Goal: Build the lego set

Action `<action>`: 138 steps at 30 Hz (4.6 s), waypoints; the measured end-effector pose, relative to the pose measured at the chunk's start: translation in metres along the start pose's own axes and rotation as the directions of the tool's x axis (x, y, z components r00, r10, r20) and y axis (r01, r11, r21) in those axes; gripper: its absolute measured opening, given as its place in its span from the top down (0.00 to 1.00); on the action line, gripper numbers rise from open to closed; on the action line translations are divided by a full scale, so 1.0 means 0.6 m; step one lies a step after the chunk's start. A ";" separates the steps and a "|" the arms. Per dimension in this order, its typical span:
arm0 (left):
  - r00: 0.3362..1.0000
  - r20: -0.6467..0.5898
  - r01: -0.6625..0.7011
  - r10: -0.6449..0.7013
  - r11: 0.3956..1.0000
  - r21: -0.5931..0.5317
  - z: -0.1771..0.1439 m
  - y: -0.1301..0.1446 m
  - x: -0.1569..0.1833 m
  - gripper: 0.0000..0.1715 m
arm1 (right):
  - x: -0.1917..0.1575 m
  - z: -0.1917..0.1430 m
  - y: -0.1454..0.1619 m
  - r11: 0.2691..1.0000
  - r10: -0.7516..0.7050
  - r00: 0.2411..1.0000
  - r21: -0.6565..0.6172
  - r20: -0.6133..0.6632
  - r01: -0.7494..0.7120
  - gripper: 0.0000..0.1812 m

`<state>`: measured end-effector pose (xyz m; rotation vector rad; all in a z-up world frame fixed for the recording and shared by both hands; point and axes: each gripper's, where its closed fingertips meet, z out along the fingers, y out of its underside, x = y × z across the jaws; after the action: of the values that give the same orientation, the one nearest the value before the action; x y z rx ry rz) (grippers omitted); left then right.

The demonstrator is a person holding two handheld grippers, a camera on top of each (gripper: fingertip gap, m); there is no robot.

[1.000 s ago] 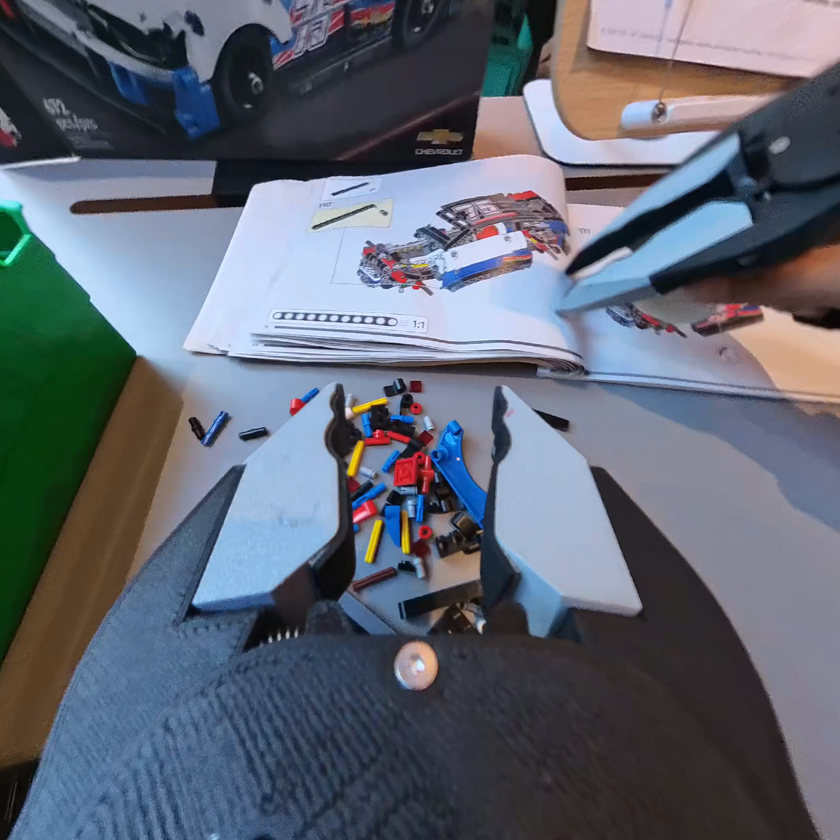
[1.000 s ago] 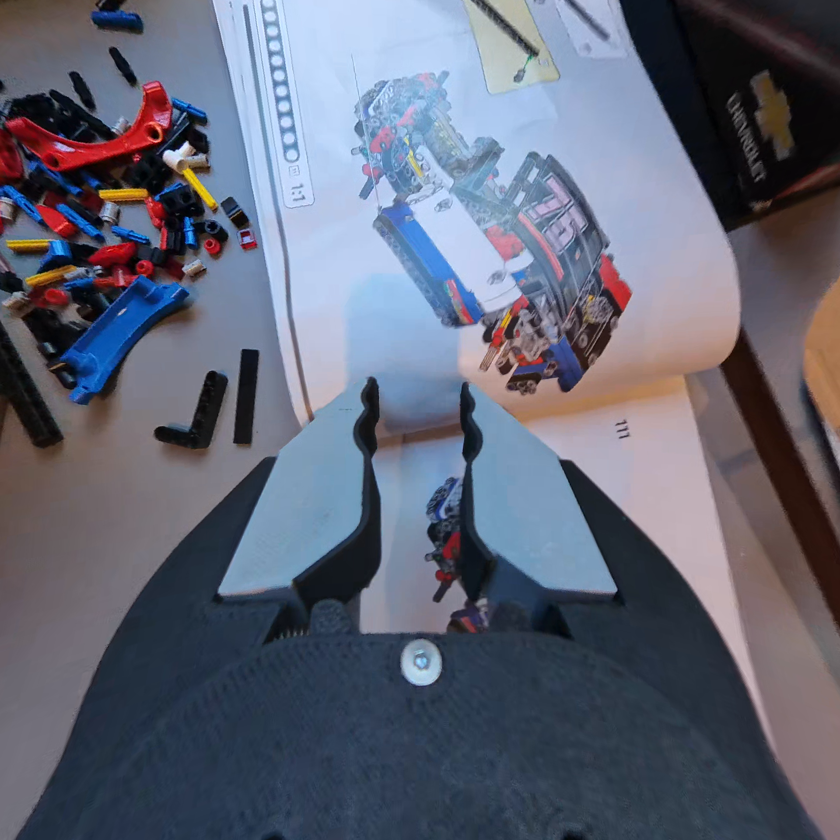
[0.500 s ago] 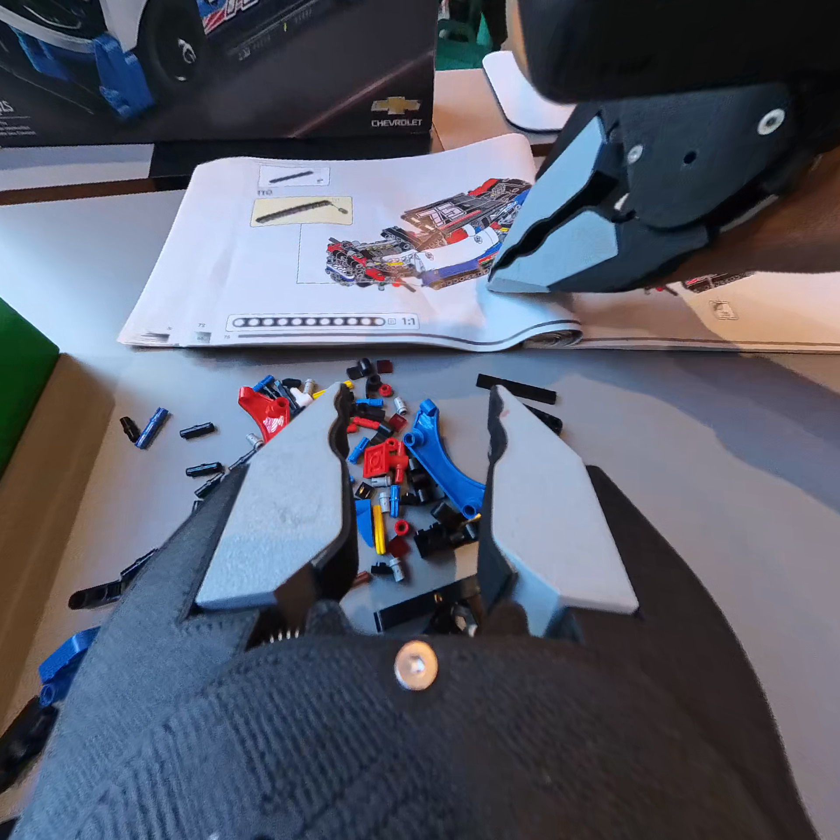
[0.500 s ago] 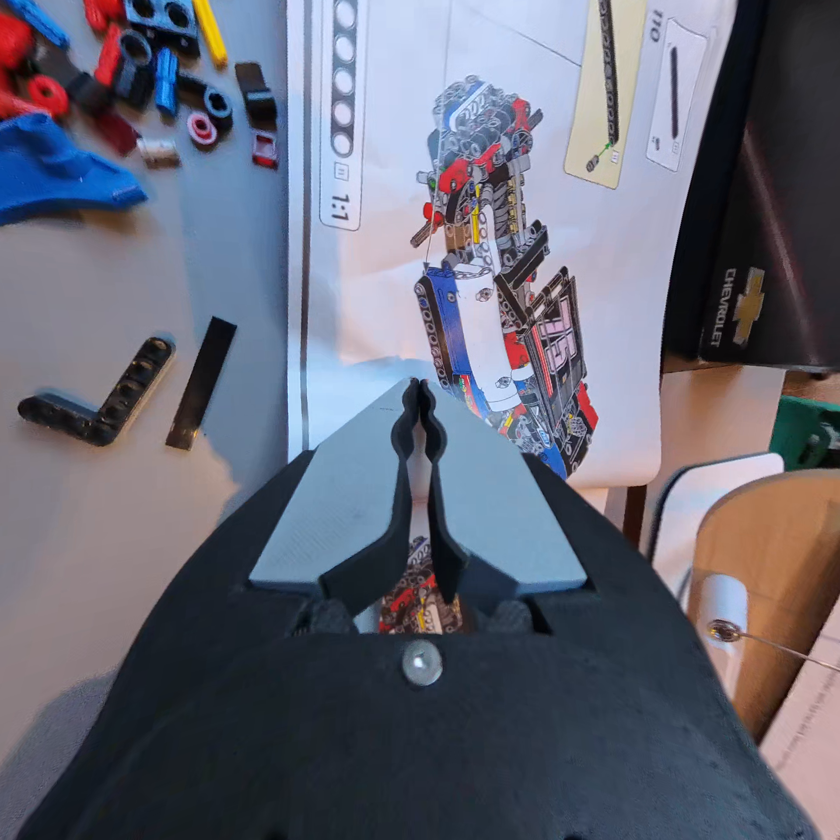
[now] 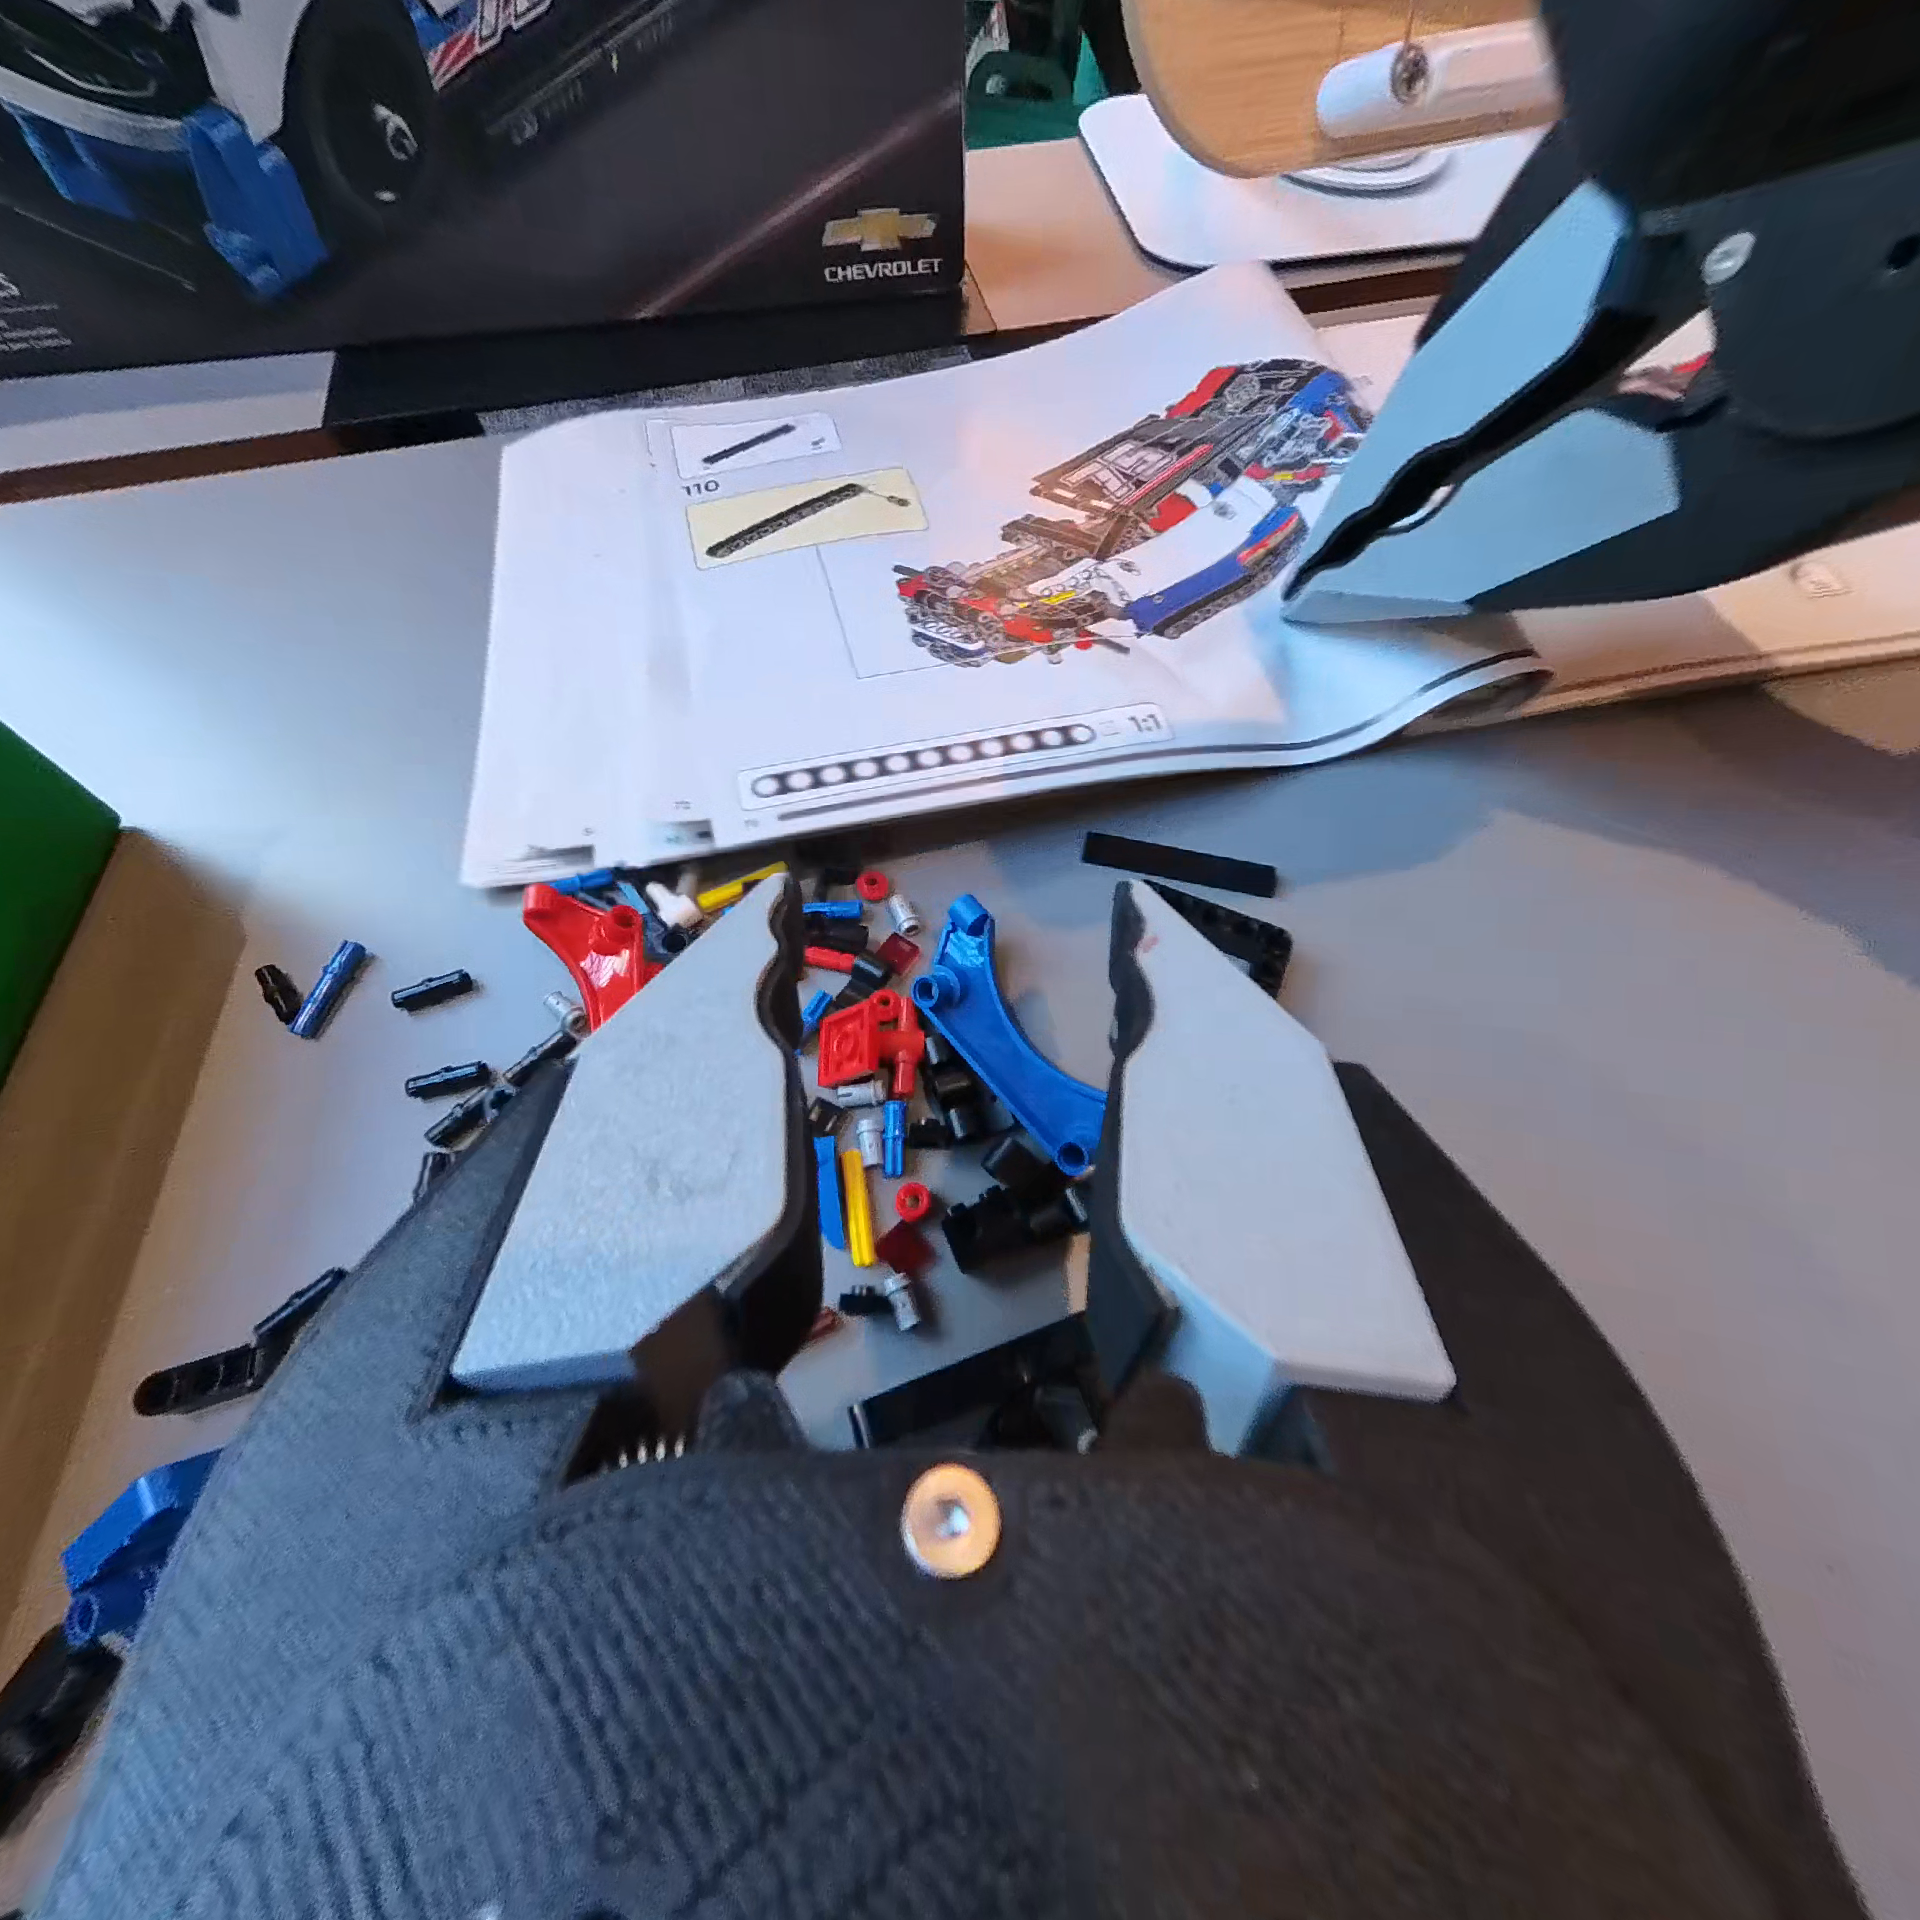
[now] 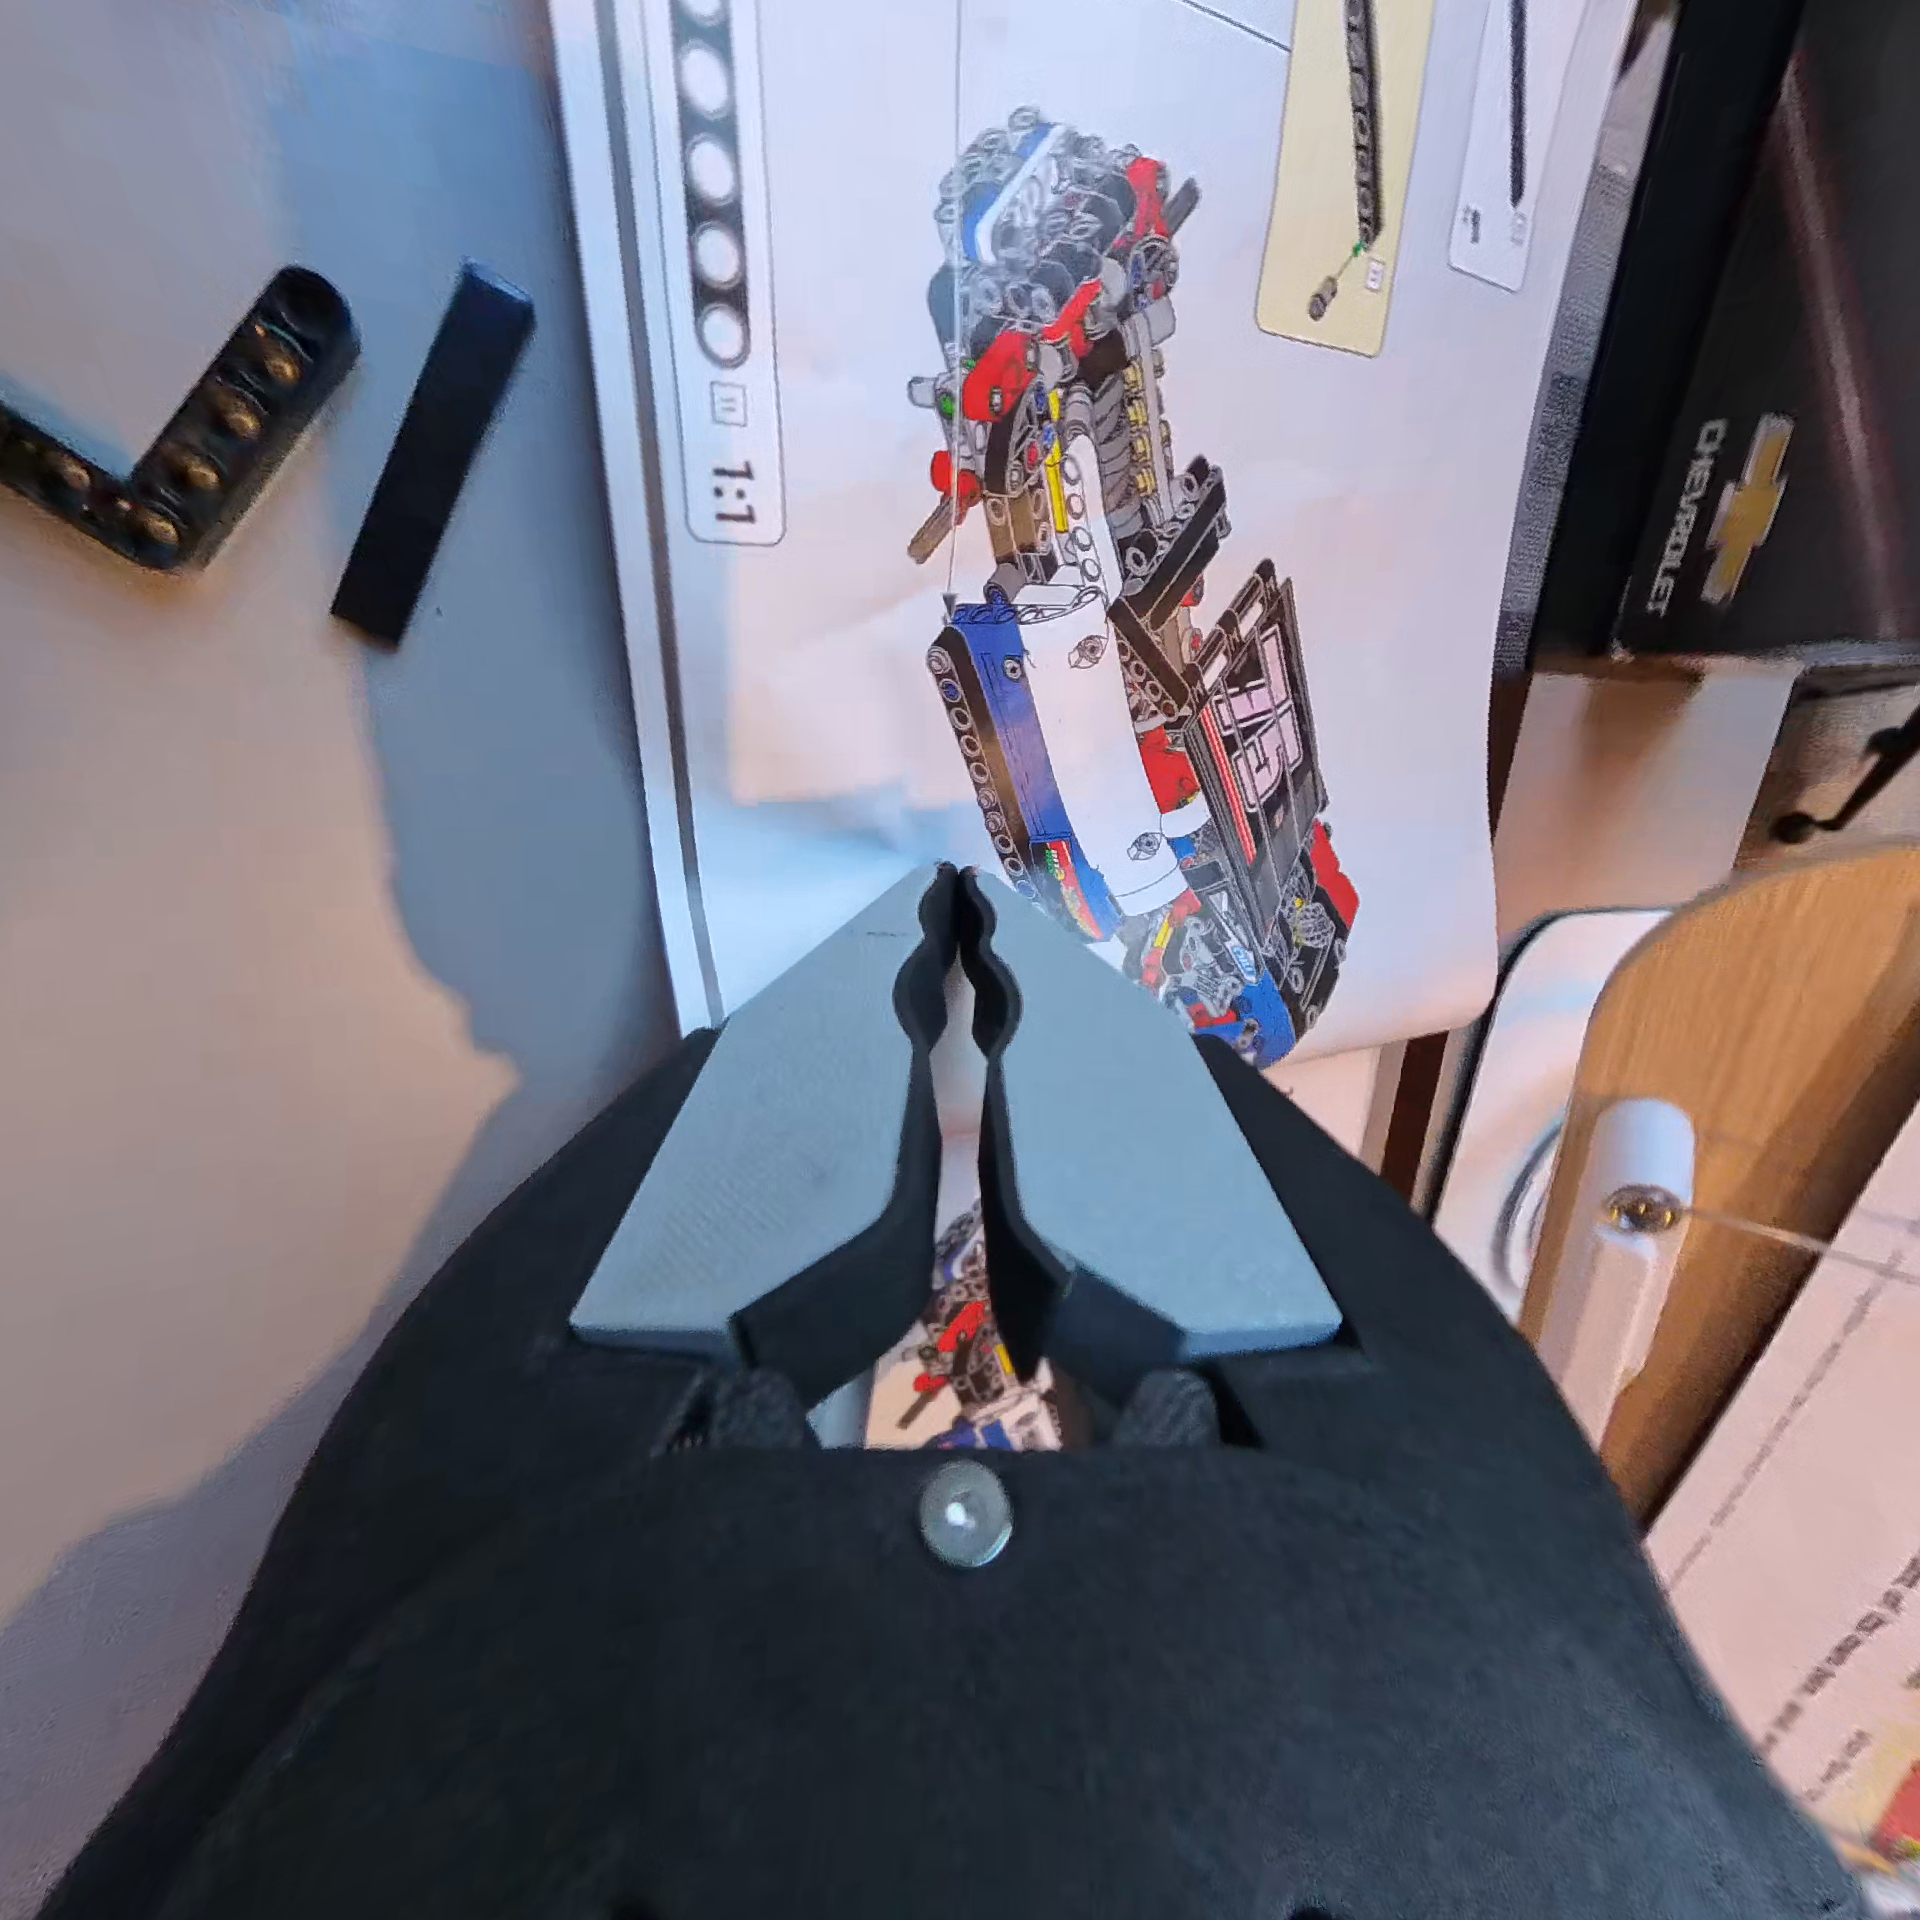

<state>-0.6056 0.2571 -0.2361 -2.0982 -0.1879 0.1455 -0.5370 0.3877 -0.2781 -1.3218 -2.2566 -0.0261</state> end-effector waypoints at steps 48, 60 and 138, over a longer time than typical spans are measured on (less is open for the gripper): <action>0.974 0.129 -0.205 0.184 0.965 0.166 -0.020 -0.041 0.035 0.73 | -0.266 -0.496 0.682 0.314 0.940 0.286 0.807 -0.188 -0.501 0.81; 0.952 0.132 -0.301 0.277 0.928 0.220 -0.027 -0.055 0.066 0.73 | -0.263 -0.500 0.688 0.309 0.944 0.261 0.814 -0.200 -0.493 0.76; 0.768 -0.157 -0.450 0.621 0.698 0.557 -0.105 -0.048 0.364 1.00 | -0.276 -0.489 0.646 0.330 0.919 0.364 0.802 -0.152 -0.498 0.81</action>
<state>-0.3821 0.2609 -0.1856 -1.5662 0.6423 0.1655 -0.0311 0.3777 -0.1897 -1.5338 -0.7360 0.5612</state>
